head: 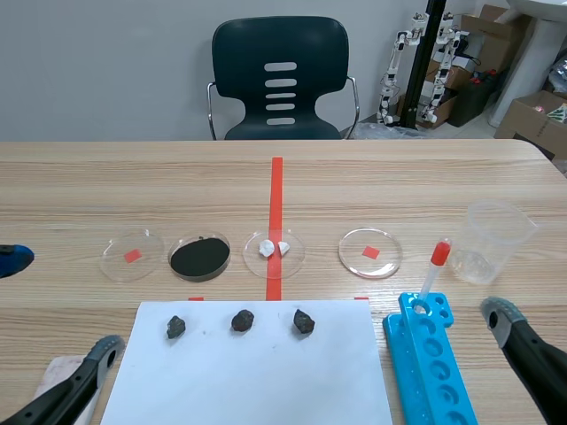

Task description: Return to the home posture

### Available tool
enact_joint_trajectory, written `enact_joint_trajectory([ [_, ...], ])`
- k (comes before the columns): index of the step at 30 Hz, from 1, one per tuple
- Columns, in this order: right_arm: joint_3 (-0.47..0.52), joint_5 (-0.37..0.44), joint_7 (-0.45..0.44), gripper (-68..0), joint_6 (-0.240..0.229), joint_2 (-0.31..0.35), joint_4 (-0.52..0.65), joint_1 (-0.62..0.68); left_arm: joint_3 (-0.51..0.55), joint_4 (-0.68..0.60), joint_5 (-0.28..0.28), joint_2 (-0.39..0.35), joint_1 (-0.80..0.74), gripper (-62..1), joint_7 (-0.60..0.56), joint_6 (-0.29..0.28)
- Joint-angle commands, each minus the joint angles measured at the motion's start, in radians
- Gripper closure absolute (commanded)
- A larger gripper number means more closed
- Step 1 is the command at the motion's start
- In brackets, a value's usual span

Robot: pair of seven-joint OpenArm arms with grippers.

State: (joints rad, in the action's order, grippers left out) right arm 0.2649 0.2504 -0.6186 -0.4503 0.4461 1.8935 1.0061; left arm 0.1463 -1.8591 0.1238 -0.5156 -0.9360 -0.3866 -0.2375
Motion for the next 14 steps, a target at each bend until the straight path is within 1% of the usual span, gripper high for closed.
enact_joint_trajectory([
  [1, 0.003, 0.01, -0.011, -67.9, 0.0, 0.011, 0.014, -0.006, -0.004, -0.021, 0.002, 0.005, 0.003, -62.3, -0.014, 0.003],
  [4, 0.003, 0.01, -0.011, -67.9, 0.0, 0.011, 0.014, -0.006, -0.004, -0.021, -0.011, 0.005, 0.003, -62.3, -0.014, 0.003],
  [14, 0.003, 0.01, -0.011, -67.9, 0.0, 0.011, 0.014, -0.006, -0.004, -0.021, -0.01, 0.005, 0.006, -62.3, -0.014, 0.006],
])
